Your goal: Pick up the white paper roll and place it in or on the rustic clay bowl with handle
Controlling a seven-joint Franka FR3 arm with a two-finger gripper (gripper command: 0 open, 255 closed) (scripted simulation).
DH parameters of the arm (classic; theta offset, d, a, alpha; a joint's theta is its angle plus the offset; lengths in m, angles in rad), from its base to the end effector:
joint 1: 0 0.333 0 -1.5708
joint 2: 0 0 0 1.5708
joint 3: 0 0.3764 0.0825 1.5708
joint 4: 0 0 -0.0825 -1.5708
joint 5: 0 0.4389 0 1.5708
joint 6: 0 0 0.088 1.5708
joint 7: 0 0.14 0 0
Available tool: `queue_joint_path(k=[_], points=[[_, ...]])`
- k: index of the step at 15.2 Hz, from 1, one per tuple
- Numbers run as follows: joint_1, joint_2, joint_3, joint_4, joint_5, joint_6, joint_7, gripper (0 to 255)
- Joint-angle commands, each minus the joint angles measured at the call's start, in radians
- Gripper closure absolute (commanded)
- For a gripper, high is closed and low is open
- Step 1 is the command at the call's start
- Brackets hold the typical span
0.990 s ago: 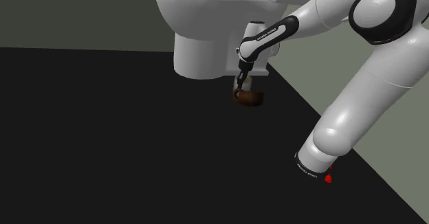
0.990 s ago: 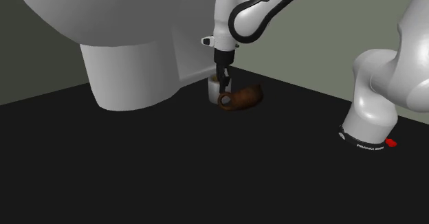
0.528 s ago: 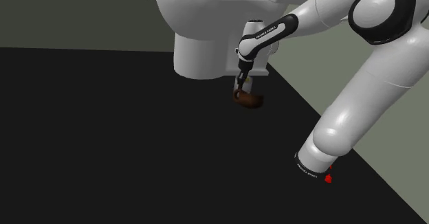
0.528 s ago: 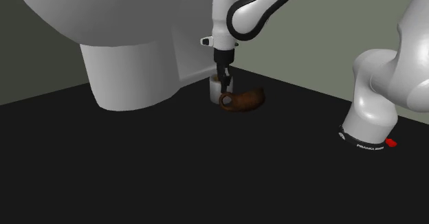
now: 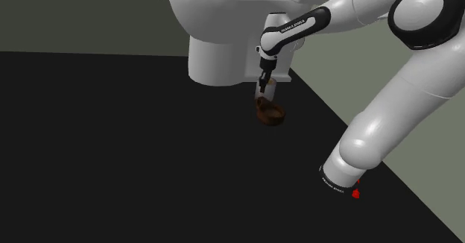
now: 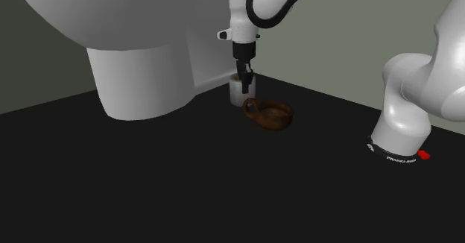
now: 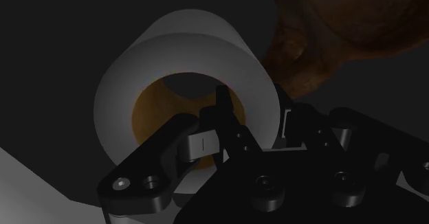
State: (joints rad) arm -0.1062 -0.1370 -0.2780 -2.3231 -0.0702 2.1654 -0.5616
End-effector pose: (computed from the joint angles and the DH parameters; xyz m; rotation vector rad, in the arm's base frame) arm 0.4818 -0.2006 0.3866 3.1157 0.3448 -0.0494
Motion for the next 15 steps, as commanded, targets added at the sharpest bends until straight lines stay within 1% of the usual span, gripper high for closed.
queue_joint_path(k=[1, 15], points=[[0.000, -0.016, 0.002, 0.013, -0.004, -0.028, 0.003, 255], [0.001, -0.084, 0.013, 0.140, -0.013, -0.222, 0.010, 255]])
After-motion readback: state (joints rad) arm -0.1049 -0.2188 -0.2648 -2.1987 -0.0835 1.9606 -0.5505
